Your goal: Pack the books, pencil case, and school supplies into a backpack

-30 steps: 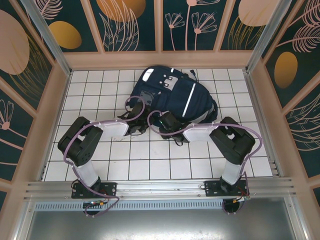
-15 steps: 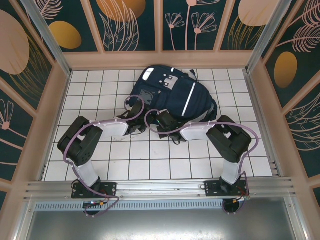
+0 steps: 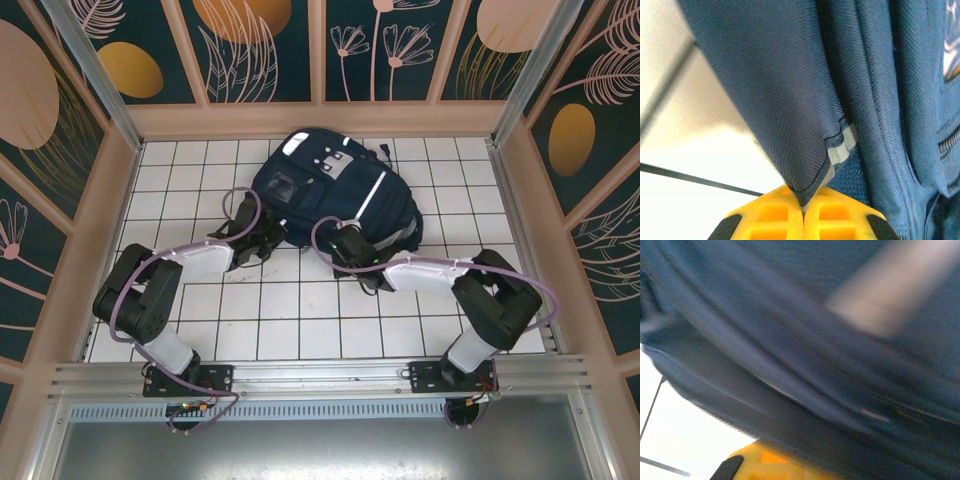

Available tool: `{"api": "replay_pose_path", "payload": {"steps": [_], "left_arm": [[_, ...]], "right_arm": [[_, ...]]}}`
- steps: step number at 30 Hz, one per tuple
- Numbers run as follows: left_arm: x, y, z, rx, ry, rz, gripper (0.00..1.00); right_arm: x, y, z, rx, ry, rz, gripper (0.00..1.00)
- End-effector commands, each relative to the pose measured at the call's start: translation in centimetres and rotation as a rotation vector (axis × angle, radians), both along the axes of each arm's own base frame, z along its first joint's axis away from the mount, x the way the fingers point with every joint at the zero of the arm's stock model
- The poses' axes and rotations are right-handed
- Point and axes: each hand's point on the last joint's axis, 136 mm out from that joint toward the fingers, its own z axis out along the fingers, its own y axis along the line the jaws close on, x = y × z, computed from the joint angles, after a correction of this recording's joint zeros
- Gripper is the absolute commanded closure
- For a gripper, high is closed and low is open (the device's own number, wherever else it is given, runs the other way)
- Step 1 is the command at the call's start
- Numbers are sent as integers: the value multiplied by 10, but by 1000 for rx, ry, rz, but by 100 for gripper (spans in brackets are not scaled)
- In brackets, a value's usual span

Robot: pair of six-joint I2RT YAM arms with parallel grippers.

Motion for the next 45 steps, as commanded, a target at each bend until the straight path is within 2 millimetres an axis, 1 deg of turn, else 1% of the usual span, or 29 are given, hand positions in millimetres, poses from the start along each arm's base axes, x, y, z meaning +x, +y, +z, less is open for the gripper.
{"api": "replay_pose_path", "payload": {"steps": [1,4,6,7,9,12,13,14,18,21,22,24,27,29,31,32,33,38,39,45], "left_arm": [[10,57,-1,134,-15,112,100],[20,82,0,148,-13,133,100],[28,82,7,133,-32,114,100],[31,79,12,126,-44,100,100],[35,71,16,89,-59,78,100],[34,64,14,42,-56,69,100],[34,63,13,30,-55,71,100],[32,62,12,17,-51,70,100],[25,56,6,-24,-41,71,100],[20,49,4,-27,-34,73,100],[19,44,4,-33,-35,69,100],[17,33,5,-42,-35,57,100],[13,14,7,-57,-37,36,100],[11,9,7,-58,-38,32,100],[12,9,4,-50,-38,28,100],[12,9,2,-40,-38,25,100],[13,9,1,-25,-42,17,100],[19,12,-11,35,-39,-2,100],[19,12,-19,50,-25,-6,100],[30,10,-35,80,-22,-14,100]], "right_arm": [[-13,-50,-11,-114,46,-115,100],[-19,-60,-4,-108,43,-126,100],[-22,-58,1,-90,45,-113,100],[-22,-54,5,-75,41,-104,100],[-23,-42,12,-34,36,-75,100],[-18,-24,20,15,33,-51,100],[-17,-18,22,28,34,-39,93],[-16,-11,24,42,35,-29,91],[-17,24,36,112,32,52,88],[-19,52,41,184,54,116,87],[-20,59,41,198,63,130,85],[-21,74,39,219,79,156,78],[-22,95,34,233,90,185,72],[-21,105,27,239,95,185,71],[-18,112,18,238,96,167,70],[-16,114,13,232,98,157,66],[-13,117,8,222,94,145,63],[7,118,-8,174,62,68,60],[12,118,-10,166,57,57,59],[37,112,-17,151,50,16,57]]}}
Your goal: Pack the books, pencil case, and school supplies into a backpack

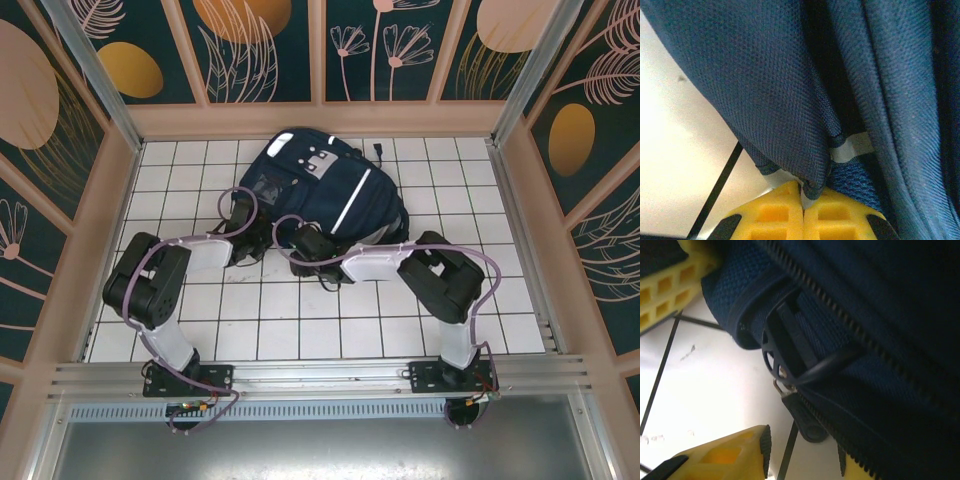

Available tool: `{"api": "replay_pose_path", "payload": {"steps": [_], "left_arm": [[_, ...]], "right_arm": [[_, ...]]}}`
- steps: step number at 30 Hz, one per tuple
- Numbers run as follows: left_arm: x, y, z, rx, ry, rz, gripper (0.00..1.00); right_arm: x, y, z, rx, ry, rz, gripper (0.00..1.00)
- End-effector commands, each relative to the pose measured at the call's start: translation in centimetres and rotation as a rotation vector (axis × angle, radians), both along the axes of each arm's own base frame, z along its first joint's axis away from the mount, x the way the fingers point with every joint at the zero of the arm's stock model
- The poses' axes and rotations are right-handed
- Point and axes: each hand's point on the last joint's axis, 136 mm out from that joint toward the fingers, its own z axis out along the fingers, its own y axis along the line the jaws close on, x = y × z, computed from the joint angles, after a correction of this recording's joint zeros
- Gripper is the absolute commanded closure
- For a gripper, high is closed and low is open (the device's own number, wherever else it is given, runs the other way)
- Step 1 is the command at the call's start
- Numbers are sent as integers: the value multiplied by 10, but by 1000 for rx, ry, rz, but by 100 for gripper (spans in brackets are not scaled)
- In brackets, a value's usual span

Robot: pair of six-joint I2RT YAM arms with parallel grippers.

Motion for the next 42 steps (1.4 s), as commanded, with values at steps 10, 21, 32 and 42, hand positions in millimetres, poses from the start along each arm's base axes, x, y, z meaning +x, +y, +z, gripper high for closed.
{"api": "replay_pose_path", "payload": {"steps": [10,21,32,42], "left_arm": [[13,-7,-8,4,-32,-20,100],[11,-8,-4,-17,-39,-21,100],[12,-1,-3,24,-36,-8,100],[16,42,-2,68,-21,96,100]], "right_arm": [[40,0,-9,-18,-8,-26,60],[44,-13,-32,-130,-2,-55,90],[37,-22,-2,-108,-25,-66,100],[16,-65,20,-142,13,-162,100]]}}
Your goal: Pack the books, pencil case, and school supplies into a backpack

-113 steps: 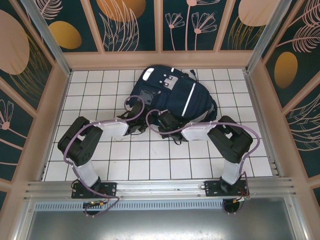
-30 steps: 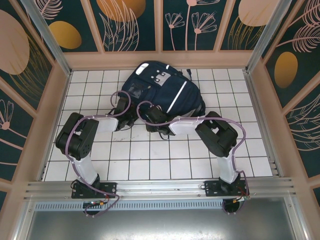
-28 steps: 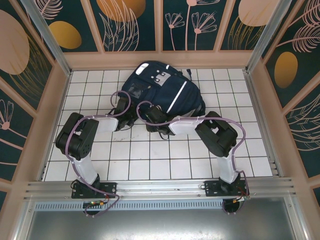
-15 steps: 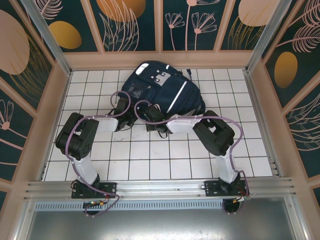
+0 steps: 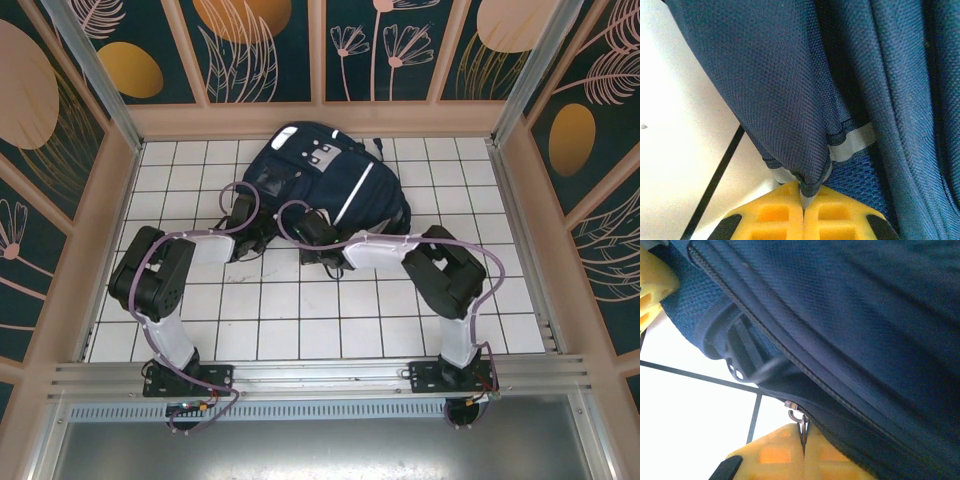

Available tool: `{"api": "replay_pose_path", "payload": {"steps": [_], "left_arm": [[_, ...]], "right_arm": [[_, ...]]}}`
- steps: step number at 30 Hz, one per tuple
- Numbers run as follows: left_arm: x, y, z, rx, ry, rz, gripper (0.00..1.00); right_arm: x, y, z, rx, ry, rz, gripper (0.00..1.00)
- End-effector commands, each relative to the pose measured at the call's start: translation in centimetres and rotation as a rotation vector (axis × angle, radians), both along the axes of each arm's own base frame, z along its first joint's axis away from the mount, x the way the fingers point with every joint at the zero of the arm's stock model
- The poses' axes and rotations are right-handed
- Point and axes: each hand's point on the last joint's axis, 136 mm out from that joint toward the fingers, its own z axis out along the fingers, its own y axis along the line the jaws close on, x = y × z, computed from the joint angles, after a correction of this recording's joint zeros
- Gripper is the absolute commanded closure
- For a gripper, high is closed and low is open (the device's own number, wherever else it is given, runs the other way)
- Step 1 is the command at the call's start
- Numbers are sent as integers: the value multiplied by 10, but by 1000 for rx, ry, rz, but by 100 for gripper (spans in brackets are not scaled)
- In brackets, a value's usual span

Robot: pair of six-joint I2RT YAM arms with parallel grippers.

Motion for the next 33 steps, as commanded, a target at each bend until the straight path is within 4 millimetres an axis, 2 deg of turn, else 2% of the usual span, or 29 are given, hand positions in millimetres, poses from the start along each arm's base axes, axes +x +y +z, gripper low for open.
{"api": "replay_pose_path", "payload": {"steps": [1,7,12,16,18,21,23,26,27,33], "left_arm": [[-1,41,-5,79,22,95,100],[2,69,1,113,14,139,100],[4,99,-2,155,29,175,100],[12,121,2,166,34,187,100],[18,123,9,157,27,175,100],[22,112,19,111,15,134,100],[19,103,31,53,-2,118,87],[5,84,39,-40,2,93,66],[0,76,41,-64,1,78,65],[-41,-5,51,-163,48,-63,62]], "right_arm": [[-10,-40,3,-70,29,-94,100],[-22,-93,4,-128,40,-173,100],[-25,-138,10,-158,39,-232,100],[-24,-157,17,-179,23,-249,100],[-22,-155,23,-160,14,-219,100],[-23,-131,35,-66,1,-134,100],[-25,-115,40,-21,-6,-89,100],[-27,-96,45,2,-15,-47,100],[-27,-92,45,5,-15,-41,100],[-31,-71,43,37,-10,-5,100]]}}
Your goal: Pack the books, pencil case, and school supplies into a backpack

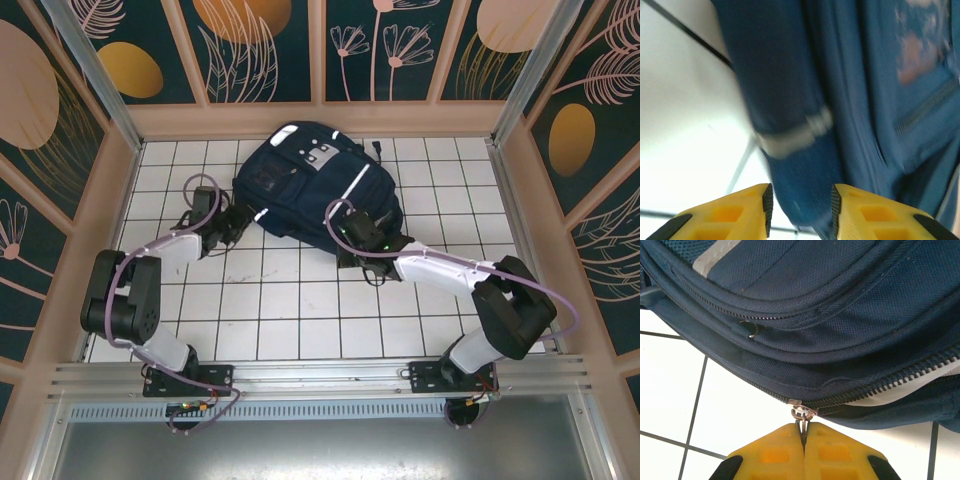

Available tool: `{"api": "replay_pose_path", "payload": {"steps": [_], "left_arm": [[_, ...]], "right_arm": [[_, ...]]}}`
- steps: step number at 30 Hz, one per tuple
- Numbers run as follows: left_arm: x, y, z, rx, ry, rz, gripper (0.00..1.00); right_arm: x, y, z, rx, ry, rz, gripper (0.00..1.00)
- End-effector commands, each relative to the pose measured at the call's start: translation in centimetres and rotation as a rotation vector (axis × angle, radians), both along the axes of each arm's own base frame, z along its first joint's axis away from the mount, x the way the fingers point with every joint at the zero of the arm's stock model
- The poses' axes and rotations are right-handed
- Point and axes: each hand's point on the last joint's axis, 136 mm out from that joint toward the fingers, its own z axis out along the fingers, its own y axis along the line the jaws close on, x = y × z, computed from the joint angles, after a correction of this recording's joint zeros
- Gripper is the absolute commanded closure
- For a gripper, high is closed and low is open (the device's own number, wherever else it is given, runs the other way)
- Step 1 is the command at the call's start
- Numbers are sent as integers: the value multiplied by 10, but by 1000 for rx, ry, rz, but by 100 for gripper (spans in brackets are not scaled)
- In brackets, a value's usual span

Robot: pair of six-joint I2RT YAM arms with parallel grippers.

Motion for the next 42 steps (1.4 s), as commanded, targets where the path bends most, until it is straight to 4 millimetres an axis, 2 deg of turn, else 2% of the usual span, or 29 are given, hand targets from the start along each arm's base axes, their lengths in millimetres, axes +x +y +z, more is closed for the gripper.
{"api": "replay_pose_path", "payload": {"steps": [1,5,8,11,17,20,22,26,27,28,29,34,42], "left_arm": [[-31,-43,1,-65,55,-49,62],[-55,-87,1,-143,72,-82,59],[-61,-119,3,-170,63,-121,51],[-57,-137,2,-174,55,-124,47],[-47,-155,8,-195,0,-86,39],[-41,-166,-4,-190,23,-95,42],[-38,-175,-5,-204,17,-99,45],[-38,-188,-12,-224,36,-114,73],[-38,-188,-14,-225,39,-112,80],[-39,-186,-16,-221,46,-105,92],[-41,-183,-18,-213,53,-94,100],[-50,-148,-24,-130,74,-2,100],[-71,-48,-31,-4,99,193,100]], "right_arm": [[1,10,5,0,-13,16,100],[0,14,6,15,-17,24,100],[-2,15,7,23,-17,29,100],[-4,14,6,31,-17,32,100],[-9,14,6,45,-15,29,100],[-11,15,6,50,-14,28,100],[-11,16,7,51,-15,31,100],[-11,14,6,42,-13,20,100],[-10,14,6,42,-15,17,100],[-10,13,6,41,-15,14,100],[-10,13,6,39,-15,14,100],[-9,4,8,-3,-29,-3,100],[-9,-22,12,-57,-39,-33,100]]}}
